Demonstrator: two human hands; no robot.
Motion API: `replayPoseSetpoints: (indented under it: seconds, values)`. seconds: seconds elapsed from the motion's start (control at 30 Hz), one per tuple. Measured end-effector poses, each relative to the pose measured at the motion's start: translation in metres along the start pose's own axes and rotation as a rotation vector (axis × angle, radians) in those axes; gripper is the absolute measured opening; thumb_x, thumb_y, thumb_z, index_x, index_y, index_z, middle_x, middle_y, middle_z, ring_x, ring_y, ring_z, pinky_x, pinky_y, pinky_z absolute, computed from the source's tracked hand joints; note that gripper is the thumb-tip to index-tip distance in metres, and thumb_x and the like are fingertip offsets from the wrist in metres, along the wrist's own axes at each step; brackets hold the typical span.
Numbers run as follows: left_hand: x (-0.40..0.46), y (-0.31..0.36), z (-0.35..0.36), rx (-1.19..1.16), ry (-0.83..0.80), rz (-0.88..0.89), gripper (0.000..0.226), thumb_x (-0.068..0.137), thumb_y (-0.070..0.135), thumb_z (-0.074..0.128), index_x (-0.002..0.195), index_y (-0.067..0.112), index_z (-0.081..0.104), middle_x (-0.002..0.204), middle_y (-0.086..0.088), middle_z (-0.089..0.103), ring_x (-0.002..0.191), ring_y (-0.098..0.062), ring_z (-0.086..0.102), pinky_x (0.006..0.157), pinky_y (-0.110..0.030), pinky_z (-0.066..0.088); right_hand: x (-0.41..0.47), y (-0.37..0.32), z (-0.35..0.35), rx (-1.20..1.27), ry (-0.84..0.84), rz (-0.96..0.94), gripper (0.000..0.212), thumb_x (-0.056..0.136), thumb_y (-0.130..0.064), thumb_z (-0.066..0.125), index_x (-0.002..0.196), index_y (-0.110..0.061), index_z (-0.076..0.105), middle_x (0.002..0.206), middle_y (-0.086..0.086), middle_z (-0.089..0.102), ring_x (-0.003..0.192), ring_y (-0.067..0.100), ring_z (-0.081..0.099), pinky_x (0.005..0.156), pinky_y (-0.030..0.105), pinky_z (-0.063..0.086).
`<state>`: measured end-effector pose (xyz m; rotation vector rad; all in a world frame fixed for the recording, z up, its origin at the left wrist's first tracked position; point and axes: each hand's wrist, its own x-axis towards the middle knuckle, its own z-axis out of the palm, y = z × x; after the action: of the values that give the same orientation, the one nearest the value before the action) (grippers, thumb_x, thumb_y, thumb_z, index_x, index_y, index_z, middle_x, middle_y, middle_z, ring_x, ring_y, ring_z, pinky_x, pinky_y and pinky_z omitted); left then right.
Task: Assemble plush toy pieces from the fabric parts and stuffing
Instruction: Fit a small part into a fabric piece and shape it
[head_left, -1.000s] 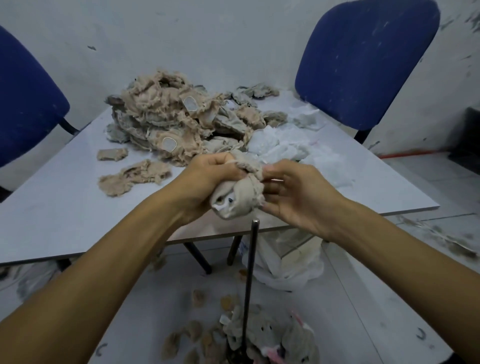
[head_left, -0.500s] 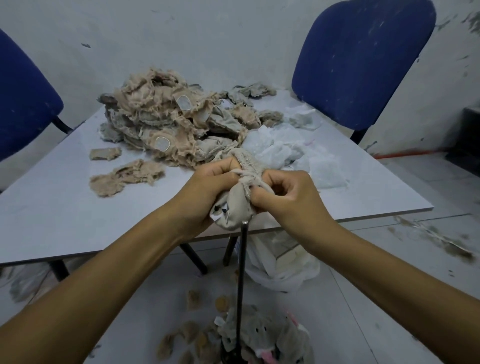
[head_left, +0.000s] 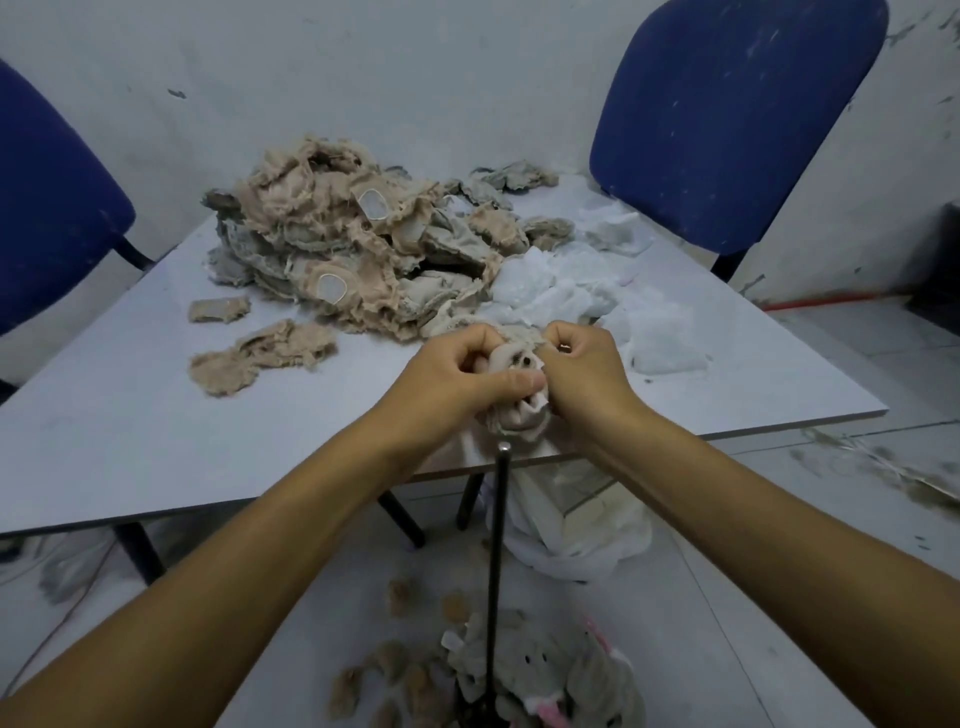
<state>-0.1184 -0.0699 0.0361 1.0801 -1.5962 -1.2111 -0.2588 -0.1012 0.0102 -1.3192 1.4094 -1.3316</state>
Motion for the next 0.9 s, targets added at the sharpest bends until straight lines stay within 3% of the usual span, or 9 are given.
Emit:
replayPoseSetpoints:
  seconds: [0.1, 0.17, 0.23, 0.4, 0.5, 0.6, 0.7, 0.83, 0.9]
  values:
    - [0.009, -0.003, -0.017, -0.112, 0.021, -0.079, 0.014, 0.085, -0.002, 0.068, 0.080, 0.007, 0.058, 0.069, -0.006, 0.060, 0.062, -0.014, 0.057, 0.057, -0.022, 0.048, -0.001, -0.007, -0.004, 0.213, -0.193, 0.070, 0.038, 0.087, -0.001, 0.061, 0.057, -0.019, 0.046, 0.055, 0.000, 0.047, 0.057, 0.016, 0.047, 0.051, 0.028, 0.042]
    - [0.012, -0.006, -0.025, -0.232, 0.081, -0.115, 0.020, 0.088, -0.006, 0.059, 0.074, 0.007, 0.055, 0.063, -0.003, 0.059, 0.059, -0.014, 0.056, 0.054, -0.022, 0.047, -0.005, -0.011, -0.010, 0.353, -0.441, 0.151, 0.015, 0.089, -0.012, 0.064, 0.075, -0.011, 0.060, 0.069, 0.006, 0.060, 0.068, 0.018, 0.061, 0.059, 0.031, 0.055]
    - [0.012, -0.010, -0.028, -0.274, 0.129, -0.144, 0.025, 0.088, -0.011, 0.054, 0.070, 0.006, 0.054, 0.060, -0.003, 0.059, 0.058, -0.014, 0.056, 0.054, -0.023, 0.049, -0.011, -0.008, -0.015, 0.245, -0.548, 0.111, 0.013, 0.086, -0.021, 0.068, 0.087, -0.008, 0.064, 0.082, 0.009, 0.064, 0.077, 0.020, 0.063, 0.068, 0.034, 0.055]
    - [0.015, -0.013, -0.016, -0.291, 0.197, -0.140, 0.024, 0.080, -0.010, 0.055, 0.065, 0.008, 0.050, 0.064, -0.009, 0.053, 0.064, -0.020, 0.053, 0.059, -0.029, 0.044, -0.011, -0.003, -0.011, -0.054, -0.300, -0.196, 0.027, 0.089, -0.019, 0.072, 0.067, -0.011, 0.059, 0.058, -0.004, 0.053, 0.057, 0.008, 0.048, 0.055, 0.022, 0.039]
    - [0.011, -0.010, -0.014, -0.343, 0.041, -0.128, 0.008, 0.067, 0.006, 0.057, 0.072, 0.009, 0.053, 0.069, -0.005, 0.058, 0.067, -0.017, 0.059, 0.061, -0.027, 0.051, -0.003, -0.001, -0.014, -0.082, -0.173, -0.142, 0.023, 0.088, -0.015, 0.069, 0.065, -0.013, 0.063, 0.059, 0.000, 0.058, 0.059, 0.012, 0.052, 0.059, 0.030, 0.044]
    - [0.002, -0.013, -0.009, -0.095, -0.090, -0.038, 0.022, 0.065, 0.009, 0.068, 0.085, 0.007, 0.060, 0.082, -0.014, 0.059, 0.079, -0.025, 0.059, 0.075, -0.036, 0.051, 0.001, 0.003, -0.016, -0.129, -0.081, -0.086, 0.023, 0.083, -0.011, 0.066, 0.062, -0.018, 0.062, 0.059, -0.001, 0.058, 0.060, 0.014, 0.052, 0.061, 0.033, 0.041]
    - [0.000, -0.013, -0.011, 0.028, -0.042, -0.018, 0.035, 0.065, 0.013, 0.086, 0.091, 0.005, 0.065, 0.081, -0.014, 0.061, 0.078, -0.026, 0.060, 0.077, -0.038, 0.053, 0.000, 0.003, -0.009, -0.207, -0.040, -0.072, 0.026, 0.084, -0.014, 0.065, 0.059, -0.019, 0.059, 0.055, -0.008, 0.055, 0.056, 0.011, 0.048, 0.057, 0.028, 0.039]
    - [0.005, -0.013, -0.020, -0.283, 0.117, -0.062, 0.013, 0.083, -0.003, 0.068, 0.078, 0.004, 0.058, 0.068, -0.005, 0.068, 0.065, -0.015, 0.067, 0.063, -0.024, 0.057, -0.003, -0.002, -0.009, 0.182, -0.329, 0.025, 0.026, 0.093, -0.013, 0.061, 0.068, -0.017, 0.065, 0.070, 0.002, 0.065, 0.065, 0.017, 0.059, 0.051, 0.024, 0.047]
    - [0.009, -0.017, -0.022, -0.335, 0.259, -0.093, 0.024, 0.090, -0.008, 0.056, 0.072, 0.007, 0.055, 0.057, 0.000, 0.061, 0.054, -0.009, 0.060, 0.055, -0.021, 0.053, -0.005, -0.003, -0.016, 0.340, -0.561, 0.068, 0.009, 0.091, -0.019, 0.067, 0.087, -0.012, 0.072, 0.085, 0.006, 0.070, 0.076, 0.016, 0.068, 0.060, 0.025, 0.056]
